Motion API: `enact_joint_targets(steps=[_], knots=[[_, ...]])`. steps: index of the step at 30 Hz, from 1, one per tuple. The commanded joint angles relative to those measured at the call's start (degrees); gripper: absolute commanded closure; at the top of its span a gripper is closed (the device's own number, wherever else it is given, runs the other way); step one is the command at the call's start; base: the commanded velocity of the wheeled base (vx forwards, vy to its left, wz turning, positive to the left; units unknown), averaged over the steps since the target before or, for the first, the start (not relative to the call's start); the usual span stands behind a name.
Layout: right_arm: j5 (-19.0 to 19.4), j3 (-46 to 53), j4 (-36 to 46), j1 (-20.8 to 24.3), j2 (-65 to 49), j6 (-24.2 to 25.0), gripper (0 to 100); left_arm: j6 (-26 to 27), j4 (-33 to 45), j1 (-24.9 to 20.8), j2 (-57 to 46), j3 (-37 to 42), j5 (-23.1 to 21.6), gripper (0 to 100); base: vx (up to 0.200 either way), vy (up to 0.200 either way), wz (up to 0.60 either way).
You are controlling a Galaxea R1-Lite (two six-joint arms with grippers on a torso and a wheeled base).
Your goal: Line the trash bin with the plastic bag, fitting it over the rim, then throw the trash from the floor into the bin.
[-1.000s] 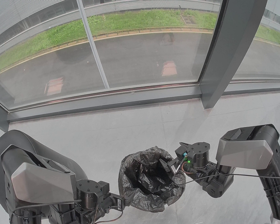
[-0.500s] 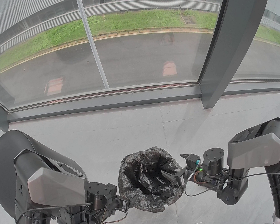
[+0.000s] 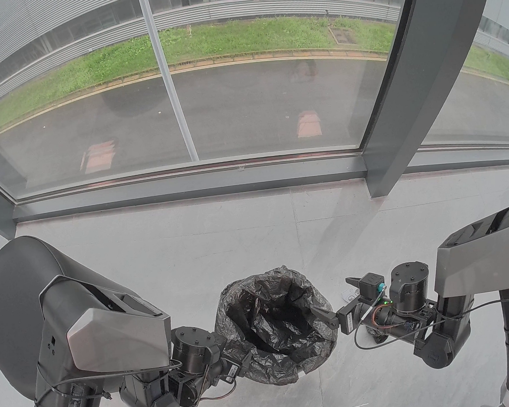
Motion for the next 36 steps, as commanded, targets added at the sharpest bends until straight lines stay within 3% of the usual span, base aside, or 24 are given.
enact_joint_targets(steps=[1, 11, 16, 29, 36], knots=[[-0.02, -0.03, -0.98, -0.14, -0.44, 0.09, 0, 0.15, 1.32, 0.23, 0.78, -1.3, 0.08, 0, 0.0, 0.0, 0.0], [-0.2, -0.12, -0.98, -0.05, -0.52, 0.09, 0, 1.56, 10.46, 3.04, 0.7, -9.21, 0.52, 0, 0.0, 0.0, 0.0], [-0.29, -0.12, -0.98, -0.05, -0.52, 0.09, 0, 1.47, 11.34, 2.87, 0.17, -10.44, 0.6, 0, 0.0, 0.0, 0.0], [-0.38, -0.12, -0.98, 0.12, -0.52, 0.0, 0, -0.11, 9.76, 0.41, -7.21, -3.76, 1.66, 0, 0.0, 0.0, 0.0], [-0.29, -0.2, -0.98, 0.03, 0.35, -0.18, 0, -1.34, 3.69, -2.93, -11.78, 1.51, 1.75, 0, 0.0, 0.0, 0.0]])
